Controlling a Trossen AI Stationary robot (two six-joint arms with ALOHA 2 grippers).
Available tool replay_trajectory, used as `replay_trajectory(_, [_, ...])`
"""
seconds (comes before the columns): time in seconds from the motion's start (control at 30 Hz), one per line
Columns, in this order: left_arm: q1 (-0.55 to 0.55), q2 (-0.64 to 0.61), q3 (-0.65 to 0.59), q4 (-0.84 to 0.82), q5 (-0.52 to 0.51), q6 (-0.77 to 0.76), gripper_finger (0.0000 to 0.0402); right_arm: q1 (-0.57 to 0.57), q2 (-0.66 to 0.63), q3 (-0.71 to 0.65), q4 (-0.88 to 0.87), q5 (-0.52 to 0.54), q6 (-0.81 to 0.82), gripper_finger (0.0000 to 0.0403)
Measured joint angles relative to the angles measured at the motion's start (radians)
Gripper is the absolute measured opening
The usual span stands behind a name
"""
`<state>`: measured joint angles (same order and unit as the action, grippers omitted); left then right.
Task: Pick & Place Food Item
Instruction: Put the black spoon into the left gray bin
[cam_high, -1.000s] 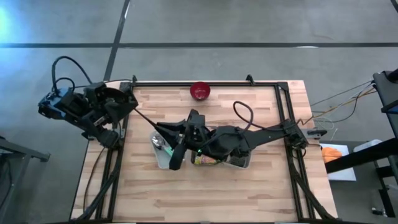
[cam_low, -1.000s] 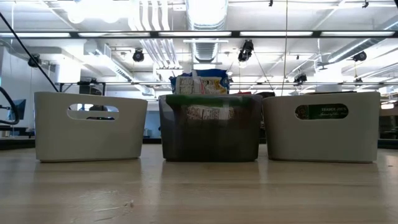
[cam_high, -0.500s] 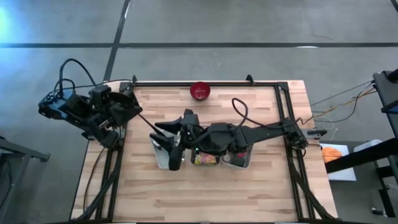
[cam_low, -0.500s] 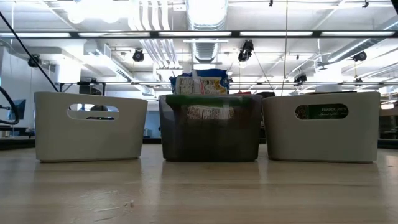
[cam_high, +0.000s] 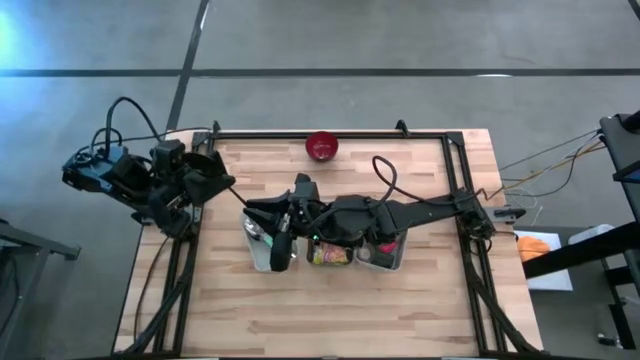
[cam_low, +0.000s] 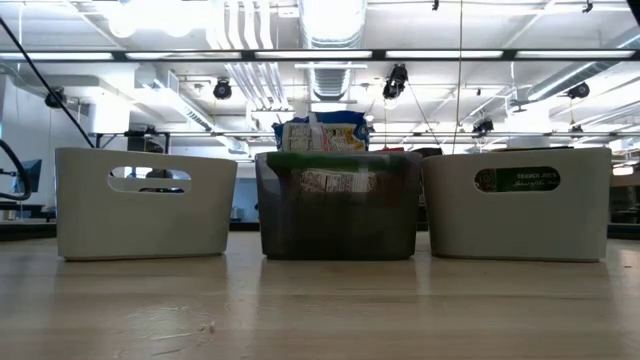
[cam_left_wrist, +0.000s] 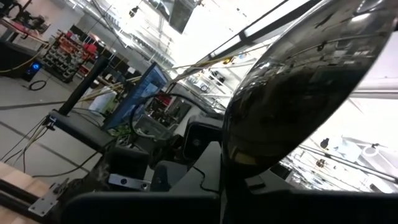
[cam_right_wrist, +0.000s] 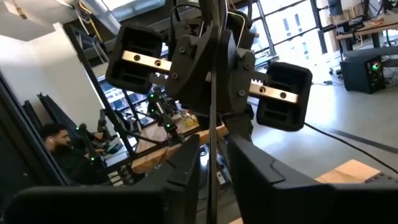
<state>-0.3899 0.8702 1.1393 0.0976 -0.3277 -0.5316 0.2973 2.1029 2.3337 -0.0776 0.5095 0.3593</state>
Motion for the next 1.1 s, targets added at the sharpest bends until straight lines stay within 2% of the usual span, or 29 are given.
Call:
replay_trajectory(0.2, [0.0, 0.015, 0.0, -0.004, 0.0, 0.0, 0.0, -0.007, 0.0, 0.0, -0.029, -0.024, 0.004, 0.0017])
replay_trajectory(0.6, [0.001, -0.001, -0.001, -0.063, 0.0, 0.002, 0.0001, -0.009, -0.022, 0.001, -0.131, -0.019, 0.029, 0.0009])
replay_trajectory(0.7, [0.001, -0.003, -0.001, -0.074, 0.004, 0.002, 0.0012, -0.01, -0.028, 0.001, -0.145, -0.018, 0.03, 0.0009])
replay_trajectory(0.83, [0.001, -0.01, 0.0, -0.087, 0.011, -0.002, 0.0065, -0.015, -0.035, 0.0, -0.169, -0.016, 0.041, 0.0008])
replay_trajectory(1.1, [0.001, -0.018, 0.001, -0.138, 0.014, -0.044, 0.0213, -0.032, -0.035, 0.0, -0.211, -0.004, 0.098, 0.0008])
